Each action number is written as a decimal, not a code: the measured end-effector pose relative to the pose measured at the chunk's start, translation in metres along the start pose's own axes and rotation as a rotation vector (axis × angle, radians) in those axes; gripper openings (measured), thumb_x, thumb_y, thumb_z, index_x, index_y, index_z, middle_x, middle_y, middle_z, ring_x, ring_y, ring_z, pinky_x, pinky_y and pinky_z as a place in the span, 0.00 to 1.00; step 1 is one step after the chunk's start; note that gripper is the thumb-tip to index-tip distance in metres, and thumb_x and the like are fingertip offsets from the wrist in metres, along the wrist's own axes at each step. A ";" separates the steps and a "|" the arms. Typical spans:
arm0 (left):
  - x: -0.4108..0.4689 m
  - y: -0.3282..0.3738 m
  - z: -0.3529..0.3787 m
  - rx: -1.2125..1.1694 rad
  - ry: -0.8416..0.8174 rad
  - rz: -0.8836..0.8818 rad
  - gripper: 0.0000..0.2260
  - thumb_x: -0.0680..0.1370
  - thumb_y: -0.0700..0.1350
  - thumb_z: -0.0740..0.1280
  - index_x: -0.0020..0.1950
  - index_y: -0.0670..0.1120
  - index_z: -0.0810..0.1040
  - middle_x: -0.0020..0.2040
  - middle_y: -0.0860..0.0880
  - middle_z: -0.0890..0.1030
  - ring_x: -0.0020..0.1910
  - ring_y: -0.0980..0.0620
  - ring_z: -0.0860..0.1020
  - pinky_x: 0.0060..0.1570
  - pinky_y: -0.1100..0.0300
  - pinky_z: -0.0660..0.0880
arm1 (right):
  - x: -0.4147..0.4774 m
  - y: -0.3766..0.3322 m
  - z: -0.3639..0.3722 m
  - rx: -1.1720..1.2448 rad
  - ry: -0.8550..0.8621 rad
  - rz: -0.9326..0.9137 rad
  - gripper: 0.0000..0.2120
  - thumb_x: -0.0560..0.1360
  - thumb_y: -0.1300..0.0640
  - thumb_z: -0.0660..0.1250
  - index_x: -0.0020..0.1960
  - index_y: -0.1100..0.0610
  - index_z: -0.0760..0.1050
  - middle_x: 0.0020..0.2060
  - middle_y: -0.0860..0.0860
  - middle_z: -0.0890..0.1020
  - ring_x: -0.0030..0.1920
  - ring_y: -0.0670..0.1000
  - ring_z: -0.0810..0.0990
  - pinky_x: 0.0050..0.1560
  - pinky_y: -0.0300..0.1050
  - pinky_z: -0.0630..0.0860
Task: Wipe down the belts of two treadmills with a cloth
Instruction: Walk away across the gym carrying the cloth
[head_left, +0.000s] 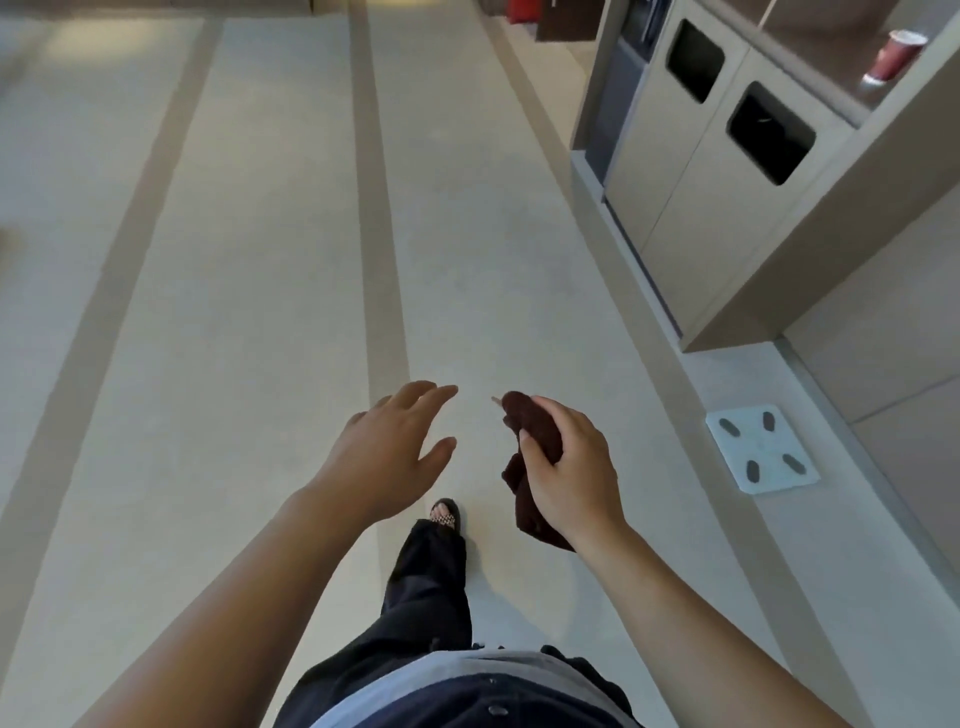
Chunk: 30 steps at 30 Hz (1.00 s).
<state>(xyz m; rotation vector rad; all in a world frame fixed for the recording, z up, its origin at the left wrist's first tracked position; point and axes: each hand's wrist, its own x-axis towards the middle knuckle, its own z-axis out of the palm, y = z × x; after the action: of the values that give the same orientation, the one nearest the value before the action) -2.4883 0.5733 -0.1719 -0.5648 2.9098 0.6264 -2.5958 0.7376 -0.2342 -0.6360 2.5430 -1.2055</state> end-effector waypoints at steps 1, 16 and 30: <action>0.035 -0.001 -0.006 0.010 0.000 0.030 0.25 0.80 0.54 0.57 0.76 0.55 0.56 0.75 0.54 0.61 0.66 0.50 0.71 0.65 0.51 0.67 | 0.029 0.002 -0.002 0.002 0.016 0.010 0.16 0.77 0.51 0.63 0.65 0.44 0.72 0.61 0.42 0.76 0.64 0.48 0.72 0.62 0.58 0.72; 0.487 0.101 -0.072 0.168 -0.212 0.532 0.25 0.80 0.55 0.56 0.76 0.55 0.54 0.75 0.55 0.60 0.72 0.53 0.64 0.68 0.54 0.64 | 0.378 0.056 -0.113 0.046 0.431 0.292 0.23 0.71 0.38 0.54 0.63 0.40 0.71 0.58 0.38 0.77 0.61 0.45 0.74 0.62 0.56 0.73; 0.789 0.141 -0.117 0.086 -0.144 0.239 0.25 0.80 0.55 0.56 0.76 0.55 0.54 0.75 0.56 0.60 0.71 0.53 0.64 0.68 0.54 0.64 | 0.735 0.087 -0.201 0.040 0.194 0.143 0.21 0.71 0.41 0.55 0.63 0.41 0.72 0.57 0.39 0.77 0.59 0.47 0.76 0.59 0.58 0.74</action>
<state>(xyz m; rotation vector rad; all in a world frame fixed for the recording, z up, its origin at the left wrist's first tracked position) -3.2746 0.3800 -0.1579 -0.1556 2.8715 0.5383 -3.3424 0.5618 -0.2081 -0.3359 2.6597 -1.3220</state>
